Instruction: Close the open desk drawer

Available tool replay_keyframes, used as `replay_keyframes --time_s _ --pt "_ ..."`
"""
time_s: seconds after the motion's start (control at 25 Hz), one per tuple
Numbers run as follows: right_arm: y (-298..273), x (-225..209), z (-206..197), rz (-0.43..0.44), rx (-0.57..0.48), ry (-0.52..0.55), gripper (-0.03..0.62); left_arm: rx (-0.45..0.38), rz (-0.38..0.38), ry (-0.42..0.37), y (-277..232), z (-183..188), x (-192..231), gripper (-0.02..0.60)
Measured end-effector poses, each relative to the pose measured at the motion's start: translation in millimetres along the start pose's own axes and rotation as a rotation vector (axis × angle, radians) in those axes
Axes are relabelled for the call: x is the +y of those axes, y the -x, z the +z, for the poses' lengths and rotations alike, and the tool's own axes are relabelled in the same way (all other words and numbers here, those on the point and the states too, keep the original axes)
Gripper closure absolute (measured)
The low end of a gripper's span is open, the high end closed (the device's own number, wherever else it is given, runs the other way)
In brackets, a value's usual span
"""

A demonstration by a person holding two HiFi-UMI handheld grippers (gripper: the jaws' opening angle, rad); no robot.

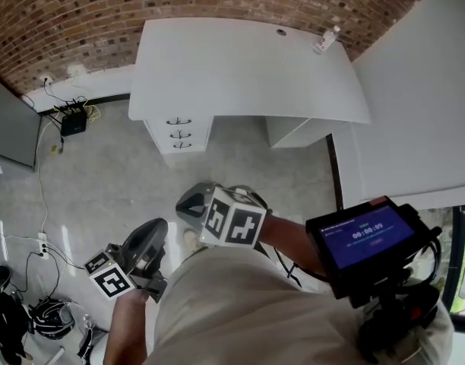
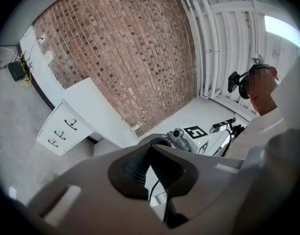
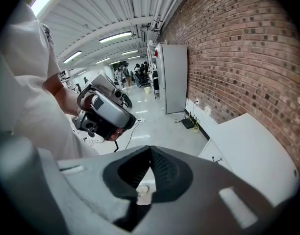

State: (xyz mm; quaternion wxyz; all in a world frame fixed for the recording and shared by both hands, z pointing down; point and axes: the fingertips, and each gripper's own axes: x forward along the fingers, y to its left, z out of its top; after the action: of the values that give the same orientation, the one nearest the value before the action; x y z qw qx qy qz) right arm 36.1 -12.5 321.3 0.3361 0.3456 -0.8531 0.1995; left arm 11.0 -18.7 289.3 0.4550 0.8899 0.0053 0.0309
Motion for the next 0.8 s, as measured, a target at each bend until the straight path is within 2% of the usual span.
replay_keyframes --time_s 0.8 --pt "0.1 0.7 1.9 -0.005 -0.006 0.004 0.591 0.048 -0.017 -0.024 -9.1 -6.2 0.5 0.578"
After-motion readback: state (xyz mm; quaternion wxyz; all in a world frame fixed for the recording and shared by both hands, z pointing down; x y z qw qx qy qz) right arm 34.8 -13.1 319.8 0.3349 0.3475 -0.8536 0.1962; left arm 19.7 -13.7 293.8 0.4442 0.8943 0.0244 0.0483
